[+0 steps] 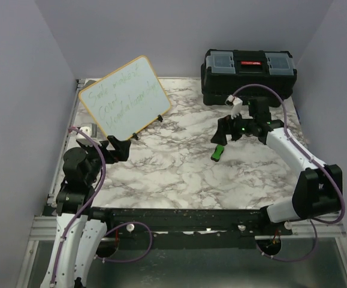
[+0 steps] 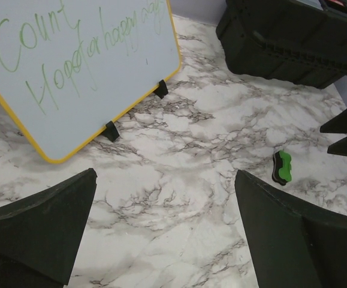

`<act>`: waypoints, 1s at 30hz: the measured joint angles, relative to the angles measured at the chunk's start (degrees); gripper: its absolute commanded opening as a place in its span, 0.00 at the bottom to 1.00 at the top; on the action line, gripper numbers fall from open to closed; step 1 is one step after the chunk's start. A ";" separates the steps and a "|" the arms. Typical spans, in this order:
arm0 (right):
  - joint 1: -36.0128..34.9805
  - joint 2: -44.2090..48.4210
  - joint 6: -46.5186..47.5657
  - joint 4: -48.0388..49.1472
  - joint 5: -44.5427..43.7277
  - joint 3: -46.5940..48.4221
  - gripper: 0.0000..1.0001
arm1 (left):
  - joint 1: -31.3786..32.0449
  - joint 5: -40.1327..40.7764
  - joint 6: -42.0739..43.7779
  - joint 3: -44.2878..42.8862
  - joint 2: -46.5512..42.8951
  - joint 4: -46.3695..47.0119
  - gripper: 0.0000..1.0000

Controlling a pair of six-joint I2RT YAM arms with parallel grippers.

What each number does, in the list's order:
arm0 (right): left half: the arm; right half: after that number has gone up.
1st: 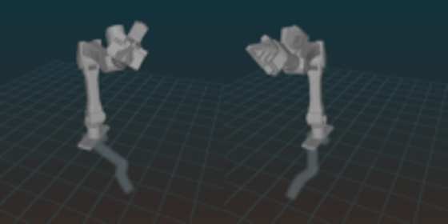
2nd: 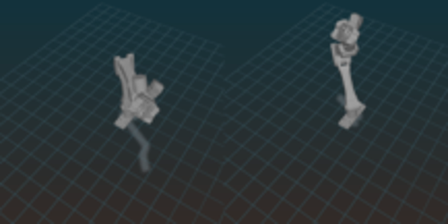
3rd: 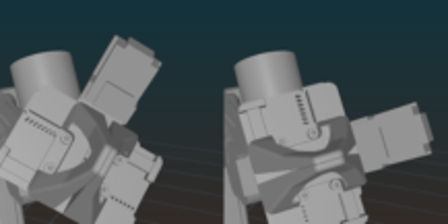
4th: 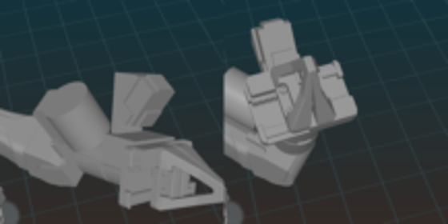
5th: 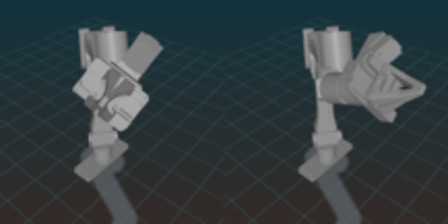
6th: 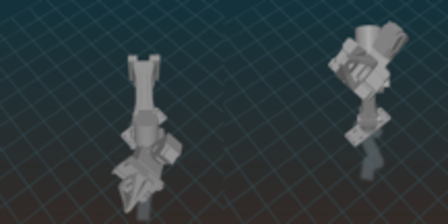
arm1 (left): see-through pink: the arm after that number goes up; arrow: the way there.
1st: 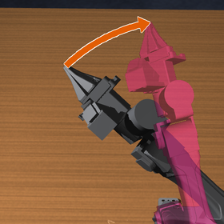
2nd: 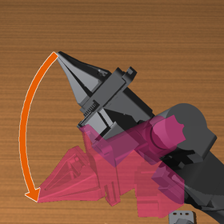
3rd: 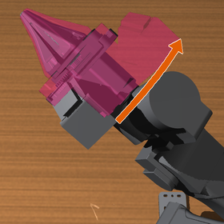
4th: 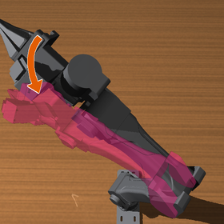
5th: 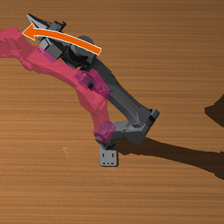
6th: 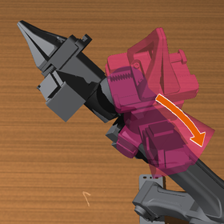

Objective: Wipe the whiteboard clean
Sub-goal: Pick up the whiteboard eraser from the center of the board.

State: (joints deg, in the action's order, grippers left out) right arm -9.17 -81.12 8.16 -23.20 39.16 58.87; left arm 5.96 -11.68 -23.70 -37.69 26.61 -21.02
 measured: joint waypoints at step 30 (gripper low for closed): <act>-13.03 -7.67 -26.95 -1.55 -39.63 -4.66 0.66 | 0.00 3.30 3.37 2.82 -3.37 -1.79 0.99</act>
State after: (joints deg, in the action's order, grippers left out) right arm -22.20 -88.79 -18.79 -24.75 -0.47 54.22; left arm 5.96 -8.38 -20.34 -34.87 23.24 -22.81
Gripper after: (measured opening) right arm 0.683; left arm 0.987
